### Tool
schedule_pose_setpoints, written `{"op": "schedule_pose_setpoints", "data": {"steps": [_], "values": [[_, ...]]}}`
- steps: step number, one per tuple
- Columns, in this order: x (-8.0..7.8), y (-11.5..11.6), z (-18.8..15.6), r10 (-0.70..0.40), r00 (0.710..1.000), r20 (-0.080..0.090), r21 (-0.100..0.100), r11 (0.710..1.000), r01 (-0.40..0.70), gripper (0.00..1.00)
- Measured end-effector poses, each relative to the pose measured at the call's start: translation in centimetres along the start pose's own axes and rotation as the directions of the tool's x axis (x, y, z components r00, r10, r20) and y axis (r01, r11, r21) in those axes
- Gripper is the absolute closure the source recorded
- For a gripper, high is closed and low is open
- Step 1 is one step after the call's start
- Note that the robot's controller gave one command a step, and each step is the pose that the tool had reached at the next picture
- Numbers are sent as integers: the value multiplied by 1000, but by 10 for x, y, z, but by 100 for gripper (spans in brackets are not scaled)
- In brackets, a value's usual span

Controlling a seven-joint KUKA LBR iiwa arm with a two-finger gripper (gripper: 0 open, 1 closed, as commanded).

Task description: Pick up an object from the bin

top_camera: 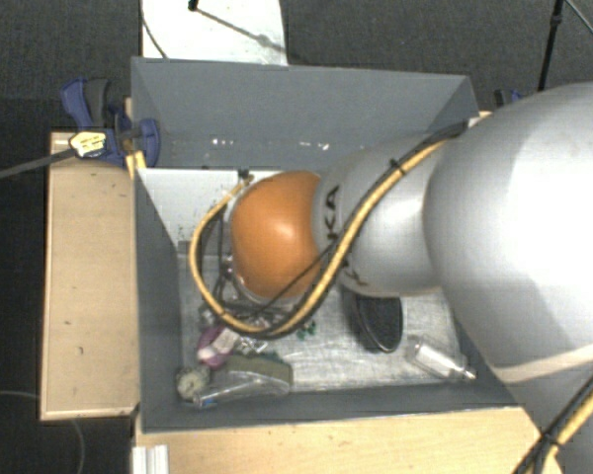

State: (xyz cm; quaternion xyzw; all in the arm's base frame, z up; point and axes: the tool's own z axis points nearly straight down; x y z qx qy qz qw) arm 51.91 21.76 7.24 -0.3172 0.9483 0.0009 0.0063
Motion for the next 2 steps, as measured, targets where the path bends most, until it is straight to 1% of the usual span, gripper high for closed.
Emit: {"op": "schedule_pose_setpoints", "data": {"steps": [1, 2], "values": [[3, 10, -127, 20, 1000, -3, 0, 1000, -20, 100], [-2, 4, -224, -261, 965, -4, -2, 965, 261, 100]]}}
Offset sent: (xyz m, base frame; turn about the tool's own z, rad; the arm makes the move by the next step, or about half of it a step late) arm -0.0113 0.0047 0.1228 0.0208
